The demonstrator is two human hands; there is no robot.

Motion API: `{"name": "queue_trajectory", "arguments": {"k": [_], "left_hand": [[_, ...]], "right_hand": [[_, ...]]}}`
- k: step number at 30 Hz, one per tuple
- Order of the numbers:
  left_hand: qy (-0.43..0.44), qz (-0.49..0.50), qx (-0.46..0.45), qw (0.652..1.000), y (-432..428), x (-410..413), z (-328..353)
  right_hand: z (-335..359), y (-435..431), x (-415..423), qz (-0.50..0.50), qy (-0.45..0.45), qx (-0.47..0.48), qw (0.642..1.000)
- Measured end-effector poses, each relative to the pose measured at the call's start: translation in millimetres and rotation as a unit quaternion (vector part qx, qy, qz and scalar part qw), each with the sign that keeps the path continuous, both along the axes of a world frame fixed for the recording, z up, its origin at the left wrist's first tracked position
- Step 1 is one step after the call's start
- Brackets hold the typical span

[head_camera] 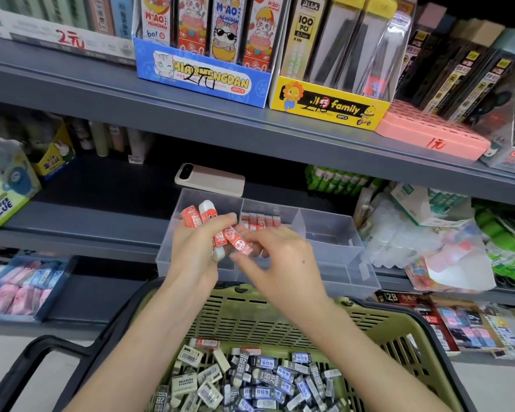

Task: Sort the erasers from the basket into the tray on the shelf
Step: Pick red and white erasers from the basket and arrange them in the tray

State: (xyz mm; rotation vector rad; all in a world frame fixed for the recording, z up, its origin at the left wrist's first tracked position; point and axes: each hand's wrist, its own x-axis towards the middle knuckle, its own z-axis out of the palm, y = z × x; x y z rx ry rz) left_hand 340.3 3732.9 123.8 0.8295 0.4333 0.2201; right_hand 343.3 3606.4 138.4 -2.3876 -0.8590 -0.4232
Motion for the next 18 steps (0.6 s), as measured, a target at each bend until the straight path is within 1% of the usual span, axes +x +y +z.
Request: {"name": "queue_trajectory", "arguments": {"k": [1, 2, 3, 5, 7, 8, 10, 15, 18], "left_hand": [[-0.002, -0.003, 0.002, 1.000, -1, -1, -1], [-0.005, -0.003, 0.003, 1.000, -1, -2, -2], [-0.009, -0.001, 0.002, 1.000, 0, -3, -2], [-0.017, 0.004, -0.004, 1.000, 2, -4, -3], [-0.018, 0.005, -0.010, 1.000, 5, -5, -4], [-0.019, 0.002, -0.011, 1.000, 6, -5, -4], [-0.021, -0.003, -0.002, 1.000, 5, -6, -4], [-0.021, 0.002, 0.001, 1.000, 3, -7, -5], [-0.026, -0.004, 0.010, 1.000, 1, -7, -4]], "right_hand": [[-1, 0, -1, -0.014, -0.030, -0.006, 0.999], [-1, -3, -1, -0.029, -0.036, 0.004, 0.999], [1, -8, 2, -0.054, -0.016, 0.023, 0.998], [4, -23, 13, -0.142, 0.046, 0.055, 0.987], [2, -40, 34, -0.243, 0.045, 0.048, 0.968], [-1, -47, 46, -0.278, 0.036, 0.026, 0.959], [-7, -50, 66, -0.314, 0.030, -0.037, 0.948], [-23, -38, 93, -0.337, 0.004, -0.182, 0.924], [-28, -37, 98, -0.340, 0.041, -0.237, 0.909]]}}
